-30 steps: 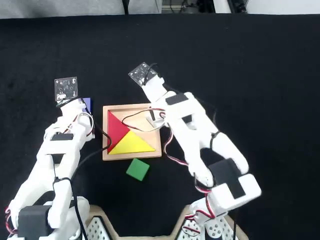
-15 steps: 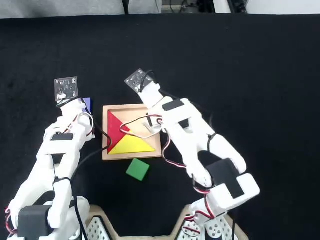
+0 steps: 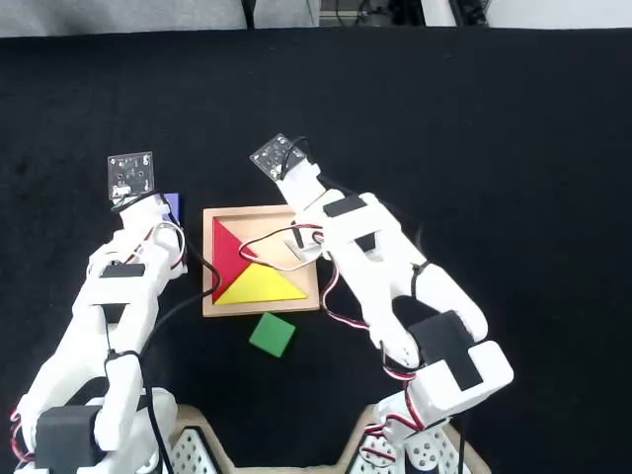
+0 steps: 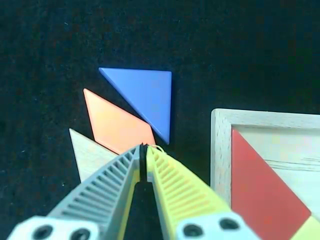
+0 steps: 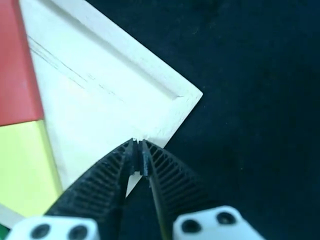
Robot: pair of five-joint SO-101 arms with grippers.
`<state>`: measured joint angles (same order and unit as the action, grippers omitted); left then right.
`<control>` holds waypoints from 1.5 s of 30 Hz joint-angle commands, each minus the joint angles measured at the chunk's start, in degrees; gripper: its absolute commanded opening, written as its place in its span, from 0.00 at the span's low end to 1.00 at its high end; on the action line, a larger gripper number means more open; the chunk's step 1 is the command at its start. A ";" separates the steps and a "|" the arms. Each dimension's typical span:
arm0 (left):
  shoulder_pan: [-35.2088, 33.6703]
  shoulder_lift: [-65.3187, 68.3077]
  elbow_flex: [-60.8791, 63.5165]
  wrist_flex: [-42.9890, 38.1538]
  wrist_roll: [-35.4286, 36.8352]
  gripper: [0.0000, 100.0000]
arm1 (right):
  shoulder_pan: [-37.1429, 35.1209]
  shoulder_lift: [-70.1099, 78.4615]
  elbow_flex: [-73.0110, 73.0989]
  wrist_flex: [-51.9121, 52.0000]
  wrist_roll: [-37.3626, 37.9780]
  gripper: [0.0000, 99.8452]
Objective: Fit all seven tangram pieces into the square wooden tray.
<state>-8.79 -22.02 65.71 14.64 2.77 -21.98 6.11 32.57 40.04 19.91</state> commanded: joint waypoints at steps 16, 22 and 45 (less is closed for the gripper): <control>-1.01 -1.58 -4.97 2.37 0.18 0.03 | 1.76 -8.57 8.48 -12.66 -0.26 0.01; -5.14 -1.58 -4.97 7.03 0.26 0.03 | 1.76 -11.74 11.38 -14.86 -0.26 0.01; -10.95 -14.51 -50.07 75.25 -28.22 0.03 | 5.63 -11.82 11.38 -17.32 -0.18 0.01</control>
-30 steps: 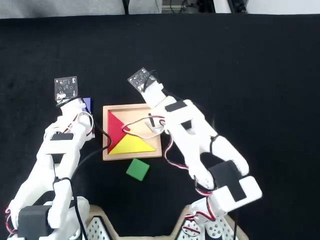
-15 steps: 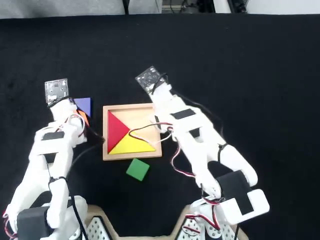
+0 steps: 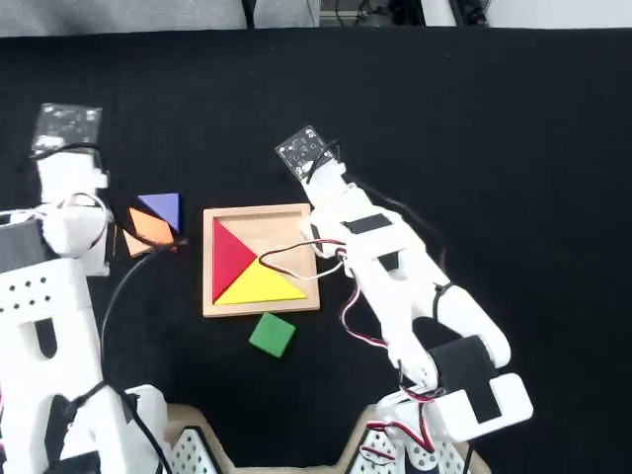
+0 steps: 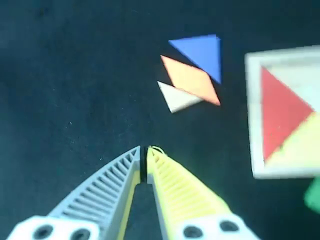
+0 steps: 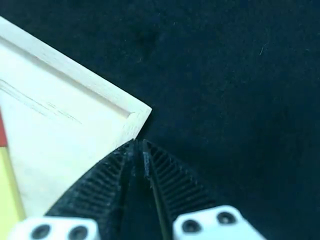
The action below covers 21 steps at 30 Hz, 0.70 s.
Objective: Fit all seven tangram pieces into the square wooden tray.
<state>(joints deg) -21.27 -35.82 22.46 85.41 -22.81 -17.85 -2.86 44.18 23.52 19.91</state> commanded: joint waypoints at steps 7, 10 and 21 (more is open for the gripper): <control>1.45 1.49 -7.96 4.75 -2.64 0.03 | 4.40 -2.86 -0.57 -1.14 -0.35 0.01; 1.80 3.43 -7.52 4.75 -2.64 0.03 | 4.48 -2.86 -0.57 -1.14 -0.35 0.01; 1.89 26.81 -5.58 -10.11 9.32 0.07 | 4.57 -2.86 -0.57 -1.14 0.00 0.01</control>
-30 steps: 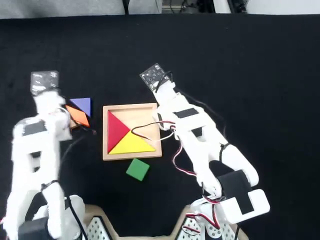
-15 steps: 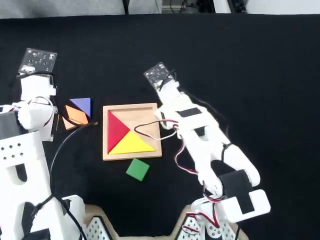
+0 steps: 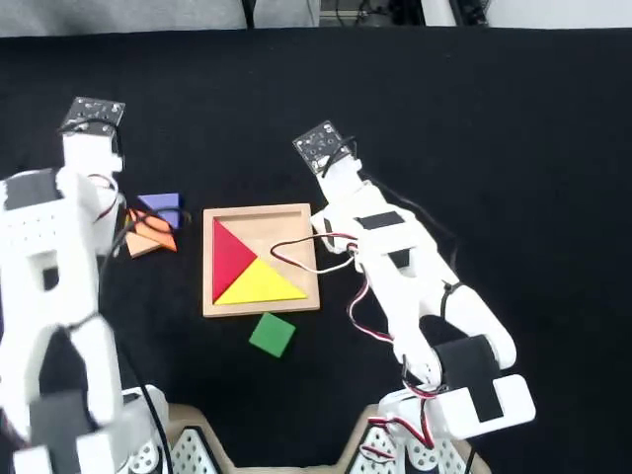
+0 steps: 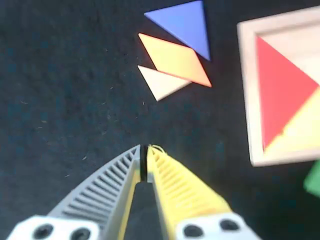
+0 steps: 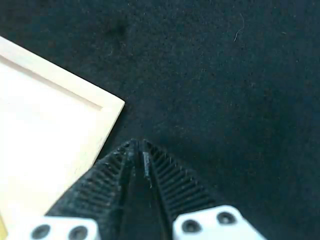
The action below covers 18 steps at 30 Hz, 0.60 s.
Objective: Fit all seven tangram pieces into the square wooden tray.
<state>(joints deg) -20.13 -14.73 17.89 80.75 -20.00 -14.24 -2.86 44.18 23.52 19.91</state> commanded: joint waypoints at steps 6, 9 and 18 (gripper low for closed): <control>5.49 16.00 -5.14 -10.20 16.09 0.17 | 0.97 -2.86 -0.57 -1.23 0.09 0.01; 7.60 18.20 -7.08 -13.80 20.22 0.17 | 0.97 -2.86 -0.57 -1.23 0.18 0.01; 4.35 23.56 -6.55 -19.78 31.65 0.11 | 0.97 -2.86 -0.22 -3.16 0.18 0.01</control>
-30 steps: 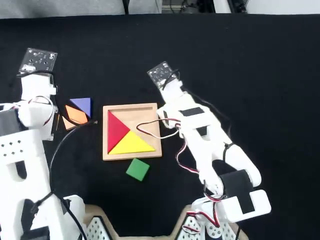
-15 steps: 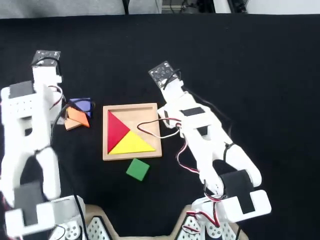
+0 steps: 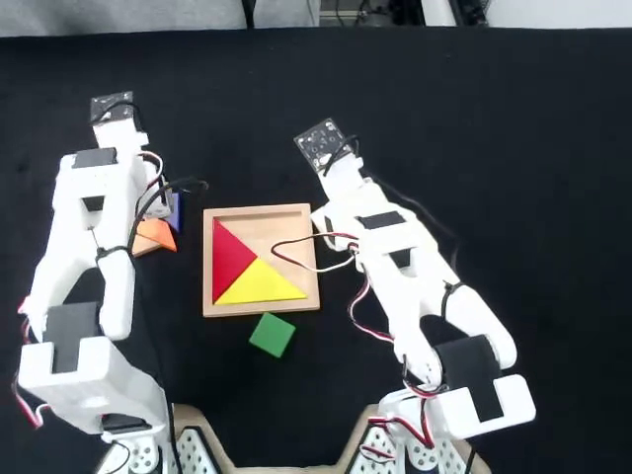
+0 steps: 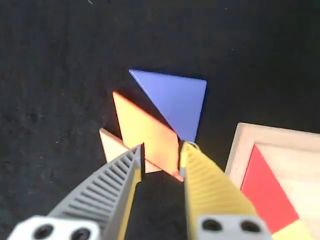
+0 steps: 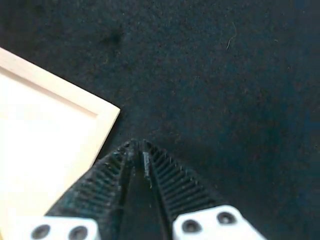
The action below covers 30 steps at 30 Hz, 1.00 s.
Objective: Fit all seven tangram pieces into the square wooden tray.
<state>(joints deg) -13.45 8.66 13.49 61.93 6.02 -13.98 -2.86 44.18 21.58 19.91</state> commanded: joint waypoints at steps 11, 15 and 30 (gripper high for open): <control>-2.42 5.98 -2.15 -4.40 21.98 0.12 | 0.79 -2.86 -0.22 -1.23 0.18 0.01; -2.07 5.80 -2.15 -6.86 22.42 0.20 | 0.79 -2.86 -0.22 -1.23 0.18 0.01; -2.68 6.24 -1.19 1.67 22.51 0.20 | 0.79 -2.86 -0.22 -1.23 0.18 0.01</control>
<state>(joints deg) -16.44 15.25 13.49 62.29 27.91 -13.98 -2.86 44.18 21.41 19.91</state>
